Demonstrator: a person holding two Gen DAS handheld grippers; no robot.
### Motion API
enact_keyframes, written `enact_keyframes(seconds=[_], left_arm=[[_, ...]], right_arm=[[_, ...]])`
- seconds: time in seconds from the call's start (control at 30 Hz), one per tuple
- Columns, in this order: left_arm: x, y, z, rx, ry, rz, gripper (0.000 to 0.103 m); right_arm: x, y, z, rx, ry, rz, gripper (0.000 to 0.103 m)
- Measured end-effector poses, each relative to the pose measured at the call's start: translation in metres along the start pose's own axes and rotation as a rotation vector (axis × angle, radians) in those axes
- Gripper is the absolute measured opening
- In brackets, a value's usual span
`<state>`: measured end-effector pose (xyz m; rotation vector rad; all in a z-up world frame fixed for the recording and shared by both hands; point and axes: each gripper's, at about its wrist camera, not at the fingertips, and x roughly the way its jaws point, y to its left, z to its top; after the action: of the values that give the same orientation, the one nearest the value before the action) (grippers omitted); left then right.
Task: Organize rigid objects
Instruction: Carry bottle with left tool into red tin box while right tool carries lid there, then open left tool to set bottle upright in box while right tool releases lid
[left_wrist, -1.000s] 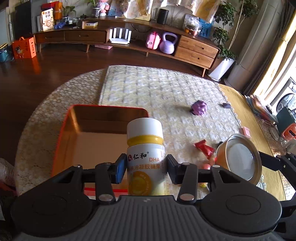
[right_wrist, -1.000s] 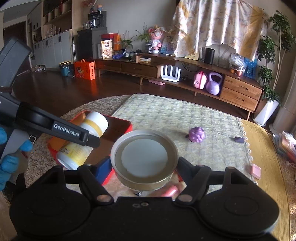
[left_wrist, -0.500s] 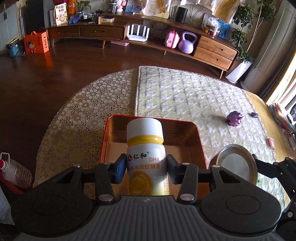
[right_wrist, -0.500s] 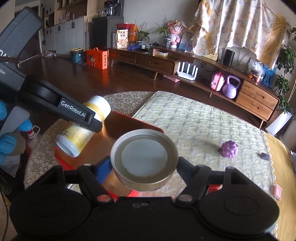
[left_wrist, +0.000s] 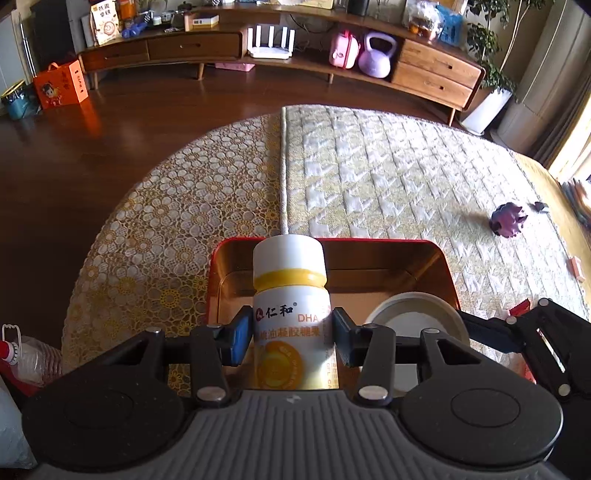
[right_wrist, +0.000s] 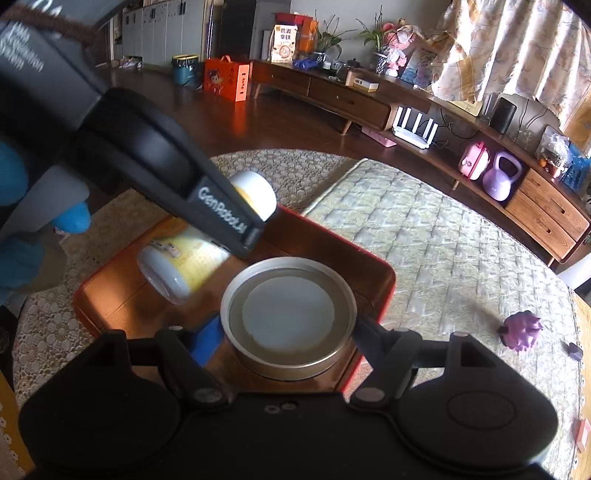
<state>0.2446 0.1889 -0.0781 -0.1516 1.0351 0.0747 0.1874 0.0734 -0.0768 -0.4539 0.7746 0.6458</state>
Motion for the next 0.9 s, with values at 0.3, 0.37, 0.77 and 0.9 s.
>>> enact_keyframes(seconds=[0.3, 0.37, 0.77, 0.9], left_arm=[[0.026, -0.002, 0.002, 0.0, 0.041, 0.016, 0.046], [0.03, -0.003, 0.002, 0.005, 0.041, 0.027, 0.046], [0.043, -0.006, 0.006, 0.022, 0.051, 0.052, 0.045], [0.042, -0.006, 0.005, 0.021, 0.049, 0.058, 0.045]], right_arm=[[0.019, 0.008, -0.001, -0.054, 0.04, 0.0, 0.075], [0.021, 0.01, -0.002, -0.066, 0.049, 0.01, 0.075], [0.031, 0.015, -0.005, -0.071, 0.075, 0.032, 0.075], [0.029, 0.015, -0.005, -0.064, 0.074, 0.032, 0.079]])
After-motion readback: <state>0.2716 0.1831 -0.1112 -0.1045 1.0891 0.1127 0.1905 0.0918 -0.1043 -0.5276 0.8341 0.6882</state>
